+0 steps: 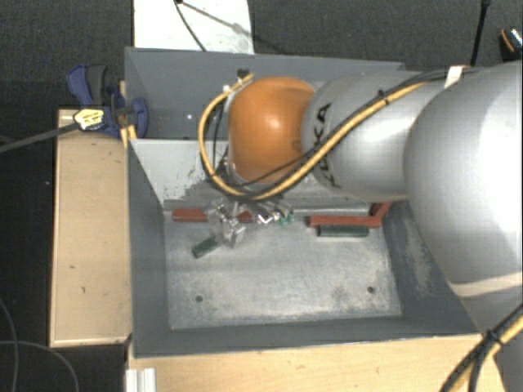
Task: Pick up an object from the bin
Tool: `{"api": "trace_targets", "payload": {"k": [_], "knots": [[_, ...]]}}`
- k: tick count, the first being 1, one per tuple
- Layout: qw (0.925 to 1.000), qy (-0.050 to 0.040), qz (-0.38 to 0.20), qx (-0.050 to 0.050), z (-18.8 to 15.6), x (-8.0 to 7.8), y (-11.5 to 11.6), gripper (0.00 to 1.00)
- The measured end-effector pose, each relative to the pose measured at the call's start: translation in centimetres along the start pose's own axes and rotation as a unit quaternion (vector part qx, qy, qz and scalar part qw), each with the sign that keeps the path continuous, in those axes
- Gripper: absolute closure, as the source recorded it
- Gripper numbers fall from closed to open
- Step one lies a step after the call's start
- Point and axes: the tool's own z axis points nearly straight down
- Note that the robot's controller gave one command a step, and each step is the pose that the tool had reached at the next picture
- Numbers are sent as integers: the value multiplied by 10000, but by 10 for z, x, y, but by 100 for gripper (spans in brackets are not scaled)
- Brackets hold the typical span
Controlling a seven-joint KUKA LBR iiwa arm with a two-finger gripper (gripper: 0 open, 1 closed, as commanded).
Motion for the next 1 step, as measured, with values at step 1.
{"api": "trace_targets", "payload": {"k": [1], "knots": [[10000, 20, 9, -4, 2, 1, 0, 0]]}}
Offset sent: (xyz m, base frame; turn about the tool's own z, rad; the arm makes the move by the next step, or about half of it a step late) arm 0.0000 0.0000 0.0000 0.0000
